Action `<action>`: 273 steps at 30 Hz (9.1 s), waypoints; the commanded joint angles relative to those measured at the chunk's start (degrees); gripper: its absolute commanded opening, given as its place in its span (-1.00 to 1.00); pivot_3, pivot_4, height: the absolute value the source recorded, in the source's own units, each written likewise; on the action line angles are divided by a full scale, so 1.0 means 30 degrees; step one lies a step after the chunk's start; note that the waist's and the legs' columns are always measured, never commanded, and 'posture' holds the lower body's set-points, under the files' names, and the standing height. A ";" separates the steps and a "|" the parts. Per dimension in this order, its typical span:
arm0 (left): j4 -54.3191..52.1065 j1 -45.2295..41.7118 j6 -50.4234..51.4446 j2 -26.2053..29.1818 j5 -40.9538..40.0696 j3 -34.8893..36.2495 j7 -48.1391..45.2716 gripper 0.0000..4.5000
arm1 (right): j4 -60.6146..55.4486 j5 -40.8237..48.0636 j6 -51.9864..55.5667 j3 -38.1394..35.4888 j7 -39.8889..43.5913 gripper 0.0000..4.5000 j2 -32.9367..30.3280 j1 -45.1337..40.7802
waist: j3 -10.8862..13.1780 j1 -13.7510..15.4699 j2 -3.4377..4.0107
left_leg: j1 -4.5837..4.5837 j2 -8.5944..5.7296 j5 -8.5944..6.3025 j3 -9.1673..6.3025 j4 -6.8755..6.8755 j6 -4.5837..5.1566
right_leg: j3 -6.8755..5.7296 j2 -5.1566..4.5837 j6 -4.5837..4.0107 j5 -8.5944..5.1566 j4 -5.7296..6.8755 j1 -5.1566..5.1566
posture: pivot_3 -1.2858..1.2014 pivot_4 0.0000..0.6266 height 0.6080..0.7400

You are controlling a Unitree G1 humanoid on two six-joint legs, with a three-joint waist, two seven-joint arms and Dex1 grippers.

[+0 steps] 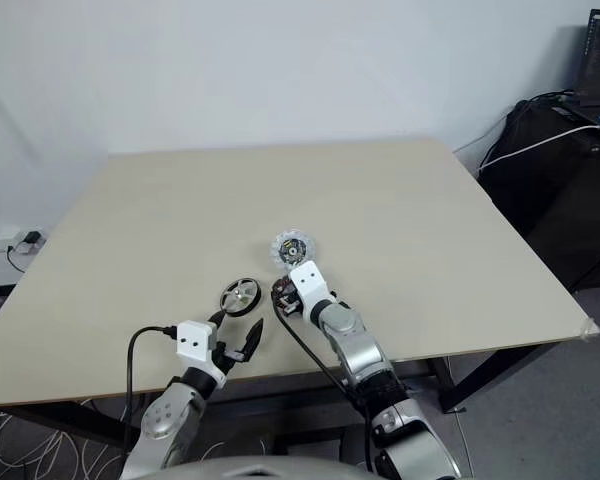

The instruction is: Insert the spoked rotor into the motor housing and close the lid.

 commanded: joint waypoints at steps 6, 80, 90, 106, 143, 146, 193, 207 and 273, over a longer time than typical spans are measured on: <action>-0.0583 -0.0255 -0.0296 0.0013 -0.0070 0.0107 -0.0054 1.00 | -0.0124 0.0155 -0.0194 -0.0054 0.0807 -0.37 0.0327 -0.0410 | 0.0001 -0.0037 0.0001 | 0.0000 0.0000 0.0000 -0.0001 -0.0002 0.0001 | 0.0001 0.0001 -0.0003 0.0001 0.0001 -0.0002 | 0.03 -1.00 1.00; -0.0245 -0.0380 -0.0424 -0.0266 -0.0144 0.0143 0.0019 1.00 | -0.6702 0.1201 0.5952 0.0349 0.1930 -0.99 -0.1651 0.0959 | 0.0003 0.0119 -0.0017 | -0.0038 0.0001 -0.0015 -0.0012 0.0013 -0.0041 | -0.0018 -0.0004 0.0041 -0.0015 0.0001 -0.0028 | 0.03 -1.00 1.00; -0.0178 -0.0408 -0.0390 -0.0253 -0.0206 0.0131 -0.0071 1.00 | -0.7550 0.1400 0.5764 0.0234 0.1781 -0.99 -0.1540 0.0831 | 0.0004 0.0145 -0.0019 | -0.0052 -0.0001 -0.0001 -0.0016 0.0004 -0.0015 | -0.0019 -0.0006 0.0036 -0.0019 -0.0007 -0.0041 | 0.03 -1.00 1.00; -0.0251 -0.0326 -0.0463 -0.0306 -0.0218 0.0172 0.0083 1.00 | -0.3735 0.0569 0.4519 0.0680 0.1386 -0.99 -0.0739 -0.0514 | 0.0004 0.0118 -0.0017 | -0.0051 -0.0005 0.0002 -0.0016 0.0001 -0.0011 | -0.0018 -0.0003 -0.0020 0.0014 -0.0005 -0.0044 | 0.03 -1.00 1.00; -0.2913 -0.0311 0.4970 -0.2140 -0.7680 0.3147 0.0557 1.00 | -1.2571 0.2735 0.6917 -0.1096 0.1788 -0.99 -0.2853 0.4852 | 0.0032 0.0151 -0.0121 | -0.0077 0.0001 -0.0011 -0.0031 0.0019 -0.0028 | -0.0041 -0.0003 0.0041 -0.0028 -0.0018 -0.0041 | 0.03 -1.00 1.00; -0.2713 -0.0886 0.5803 -0.1874 -0.7185 0.3520 0.1647 1.00 | -1.2572 0.2742 0.6912 -0.0987 0.1659 -0.99 -0.2697 0.4942 | 0.0048 0.0168 -0.0149 | -0.0073 0.0001 -0.0021 -0.0029 0.0028 -0.0047 | -0.0040 -0.0004 0.0045 -0.0025 -0.0017 -0.0032 | 0.03 -1.00 1.00; -0.2076 -0.5677 1.4297 -0.2860 -0.8777 0.5613 0.3551 1.00 | -1.2609 0.3030 0.6846 -0.0904 0.0872 -0.99 -0.2491 0.5078 | 0.0080 0.0183 -0.0217 | -0.0072 -0.0014 -0.0016 -0.0045 0.0028 -0.0073 | -0.0037 -0.0004 0.0043 -0.0009 -0.0016 -0.0030 | 0.03 -1.00 1.00; -0.0602 -0.5944 1.5432 -0.4275 -1.1992 0.7412 0.5416 1.00 | -1.2729 0.3230 0.6860 -0.0958 0.0874 -0.99 -0.2547 0.5080 | 0.0081 0.0197 -0.0225 | -0.0072 -0.0015 -0.0015 -0.0045 0.0030 -0.0071 | -0.0036 -0.0007 0.0046 -0.0010 -0.0018 -0.0024 | 0.03 -1.00 1.00; 0.0470 -0.7161 1.5020 -0.5126 -1.6920 0.6178 0.7188 1.00 | -1.2725 0.3363 0.6801 -0.1121 0.0656 -0.99 -0.2412 0.5316 | 0.0086 0.0218 -0.0247 | -0.0074 -0.0027 -0.0009 -0.0048 0.0032 -0.0071 | -0.0030 -0.0003 0.0048 -0.0006 -0.0024 -0.0025 | 0.03 -1.00 1.00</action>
